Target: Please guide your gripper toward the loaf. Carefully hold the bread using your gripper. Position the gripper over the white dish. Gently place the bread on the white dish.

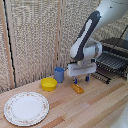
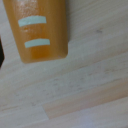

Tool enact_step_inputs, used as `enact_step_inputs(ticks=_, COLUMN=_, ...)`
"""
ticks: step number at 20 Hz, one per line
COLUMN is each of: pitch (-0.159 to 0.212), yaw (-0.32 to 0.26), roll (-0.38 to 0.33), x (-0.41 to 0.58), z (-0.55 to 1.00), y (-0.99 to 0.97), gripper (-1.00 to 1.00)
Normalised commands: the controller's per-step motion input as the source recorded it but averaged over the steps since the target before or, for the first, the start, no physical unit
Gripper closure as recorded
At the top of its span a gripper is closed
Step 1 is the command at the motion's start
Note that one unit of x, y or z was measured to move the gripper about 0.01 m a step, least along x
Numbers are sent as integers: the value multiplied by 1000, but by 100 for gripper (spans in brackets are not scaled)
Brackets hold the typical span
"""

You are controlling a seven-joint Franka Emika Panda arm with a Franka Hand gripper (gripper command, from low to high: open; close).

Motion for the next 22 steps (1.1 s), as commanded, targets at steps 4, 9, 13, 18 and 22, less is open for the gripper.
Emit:
enact_step_inputs(ticks=4, pitch=-4, yaw=72, roll=-23, x=63, z=-224, y=130, gripper=-100)
enact_step_inputs(ticks=9, pitch=-1, yaw=49, roll=-12, x=43, z=-136, y=116, gripper=-100)
enact_step_inputs(ticks=13, pitch=0, yaw=45, roll=-1, x=45, z=-46, y=46, gripper=100)
enact_step_inputs(ticks=18, pitch=0, yaw=44, roll=0, x=19, z=-19, y=11, gripper=100)
enact_step_inputs(ticks=22, pitch=0, yaw=51, roll=0, x=0, z=-11, y=0, gripper=100)
